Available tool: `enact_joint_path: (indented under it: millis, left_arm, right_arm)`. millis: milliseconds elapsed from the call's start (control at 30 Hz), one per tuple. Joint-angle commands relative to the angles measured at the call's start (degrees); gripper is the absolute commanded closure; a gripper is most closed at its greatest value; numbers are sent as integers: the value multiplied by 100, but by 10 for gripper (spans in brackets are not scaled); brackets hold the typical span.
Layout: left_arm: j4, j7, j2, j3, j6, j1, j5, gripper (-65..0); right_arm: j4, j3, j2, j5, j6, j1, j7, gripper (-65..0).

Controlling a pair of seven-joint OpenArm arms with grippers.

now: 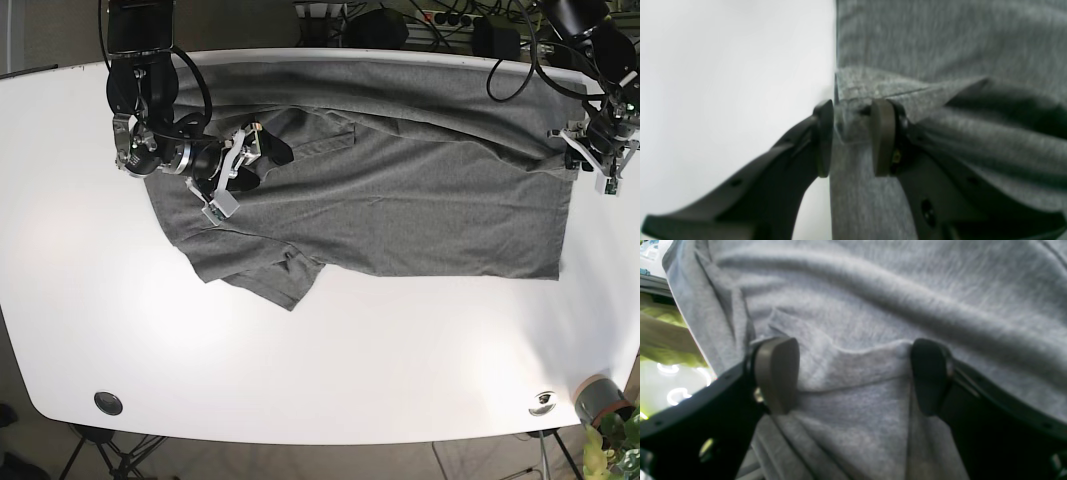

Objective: Fold the T-shirt properly
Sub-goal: 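Grasp the shirt's side seam with the right gripper and pull it outward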

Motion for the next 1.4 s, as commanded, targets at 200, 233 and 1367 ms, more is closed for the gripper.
enact_joint_path:
  millis: [200, 233, 1367]
  left_arm:
    - [87, -97, -126, -13, 12, -11, -63, -167]
    - [87, -97, -126, -13, 12, 24, -63, -167]
    - [-432, -132, -126, 198, 12, 138, -72, -165]
  right_arm:
    - [-28, -75, 34, 159, 54, 49, 361, -498]
    - [-54, -75, 43, 159, 54, 49, 423, -488]
    - [834, -49, 324, 167, -496, 242, 739, -22]
